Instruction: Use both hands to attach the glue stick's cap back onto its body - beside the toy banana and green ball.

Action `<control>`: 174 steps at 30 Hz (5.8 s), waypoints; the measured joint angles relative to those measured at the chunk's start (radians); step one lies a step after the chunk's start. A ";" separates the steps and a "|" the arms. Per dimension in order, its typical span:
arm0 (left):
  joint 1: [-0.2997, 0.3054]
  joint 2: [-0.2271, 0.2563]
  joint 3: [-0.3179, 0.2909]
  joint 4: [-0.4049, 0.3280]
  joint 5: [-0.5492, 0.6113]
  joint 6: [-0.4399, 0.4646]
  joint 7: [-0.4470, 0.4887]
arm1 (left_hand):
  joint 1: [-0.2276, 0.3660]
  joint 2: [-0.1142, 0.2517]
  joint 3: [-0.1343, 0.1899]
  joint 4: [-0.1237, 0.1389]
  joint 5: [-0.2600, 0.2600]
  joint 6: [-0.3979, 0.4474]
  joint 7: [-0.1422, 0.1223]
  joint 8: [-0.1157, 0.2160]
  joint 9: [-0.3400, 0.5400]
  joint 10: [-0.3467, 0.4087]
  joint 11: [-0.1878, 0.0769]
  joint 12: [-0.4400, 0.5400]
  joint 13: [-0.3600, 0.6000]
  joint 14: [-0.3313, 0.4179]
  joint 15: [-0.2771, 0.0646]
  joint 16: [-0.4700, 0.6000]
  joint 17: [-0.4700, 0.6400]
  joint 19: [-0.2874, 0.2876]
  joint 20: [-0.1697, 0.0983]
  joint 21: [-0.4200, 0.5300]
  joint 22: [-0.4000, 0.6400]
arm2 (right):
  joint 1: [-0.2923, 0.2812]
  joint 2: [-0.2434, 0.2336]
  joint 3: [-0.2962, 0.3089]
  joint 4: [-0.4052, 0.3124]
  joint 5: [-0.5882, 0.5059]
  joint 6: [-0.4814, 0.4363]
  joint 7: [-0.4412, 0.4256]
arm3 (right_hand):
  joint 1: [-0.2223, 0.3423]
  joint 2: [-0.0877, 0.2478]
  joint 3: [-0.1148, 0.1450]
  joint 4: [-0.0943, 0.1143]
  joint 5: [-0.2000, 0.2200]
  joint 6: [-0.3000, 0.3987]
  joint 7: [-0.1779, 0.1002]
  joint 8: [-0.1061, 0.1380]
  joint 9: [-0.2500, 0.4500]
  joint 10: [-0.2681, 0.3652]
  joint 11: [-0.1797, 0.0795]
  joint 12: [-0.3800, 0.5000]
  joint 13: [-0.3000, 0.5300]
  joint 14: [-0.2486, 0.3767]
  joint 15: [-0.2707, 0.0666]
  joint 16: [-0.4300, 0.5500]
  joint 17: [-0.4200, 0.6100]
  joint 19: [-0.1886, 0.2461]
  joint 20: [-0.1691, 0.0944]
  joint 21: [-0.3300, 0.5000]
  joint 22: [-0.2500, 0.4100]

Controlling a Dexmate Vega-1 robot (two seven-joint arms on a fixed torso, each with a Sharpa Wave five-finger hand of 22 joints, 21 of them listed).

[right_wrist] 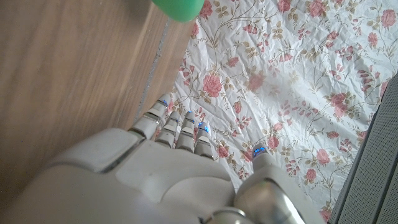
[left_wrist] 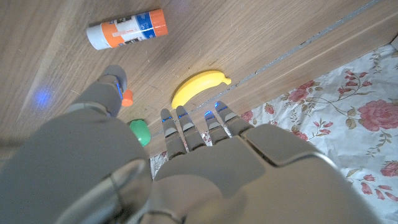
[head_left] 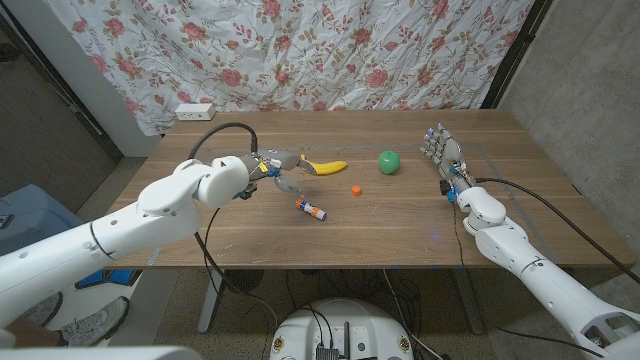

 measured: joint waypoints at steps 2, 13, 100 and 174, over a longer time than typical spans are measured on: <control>-0.002 -0.015 0.015 -0.003 0.047 0.000 -0.029 | 0.009 0.001 -0.002 -0.002 0.000 -0.008 -0.003 -0.002 0.000 0.000 0.000 0.000 0.000 0.000 0.000 0.000 0.000 0.000 0.000 0.000 0.000 | 0.000 0.001 0.000 0.002 0.001 0.001 0.000 | 0.000 0.000 0.000 0.000 0.000 0.000 0.000 0.000 0.000 0.000 0.000 0.000 0.000 0.000 0.000 0.000 0.000 0.000 0.000 0.000 0.000; -0.001 -0.071 0.049 -0.003 0.240 0.001 -0.134 | 0.024 0.005 -0.006 0.002 0.000 -0.018 -0.004 -0.008 0.000 0.000 0.000 0.000 0.000 0.000 0.000 0.000 0.000 -0.011 0.000 0.000 0.002 | -0.001 0.002 0.002 0.005 0.005 0.002 0.000 | 0.000 0.000 0.000 0.000 0.000 0.006 -0.006 0.000 0.000 0.000 0.000 0.000 0.000 0.000 0.000 0.000 0.000 0.000 0.000 0.000 0.000; 0.118 -0.258 0.064 0.225 0.496 -0.160 0.046 | 0.212 0.090 -0.133 0.012 0.004 0.460 -0.002 0.052 0.004 0.464 -0.008 0.007 0.002 0.273 -0.007 0.016 -0.002 0.141 -0.004 0.005 0.002 | -0.031 0.022 0.013 0.002 0.003 0.000 -0.068 | 0.005 0.005 0.003 -0.011 0.000 0.029 -0.029 0.000 0.000 0.011 0.000 0.000 0.000 -0.007 0.007 0.012 0.003 -0.007 0.007 0.003 0.000; 0.145 -0.192 -0.008 0.209 0.420 -0.127 0.185 | 0.276 0.098 -0.216 0.013 -0.001 0.731 0.063 0.020 0.003 0.842 0.059 0.022 0.009 0.449 -0.016 0.011 -0.002 0.240 -0.007 0.013 0.002 | -0.090 -0.085 0.003 -0.195 -0.105 -0.084 -0.116 | 0.015 0.015 0.012 -0.037 0.000 0.050 -0.050 0.000 0.000 0.022 0.000 0.000 0.000 -0.007 0.007 0.012 0.000 -0.007 0.007 0.003 0.000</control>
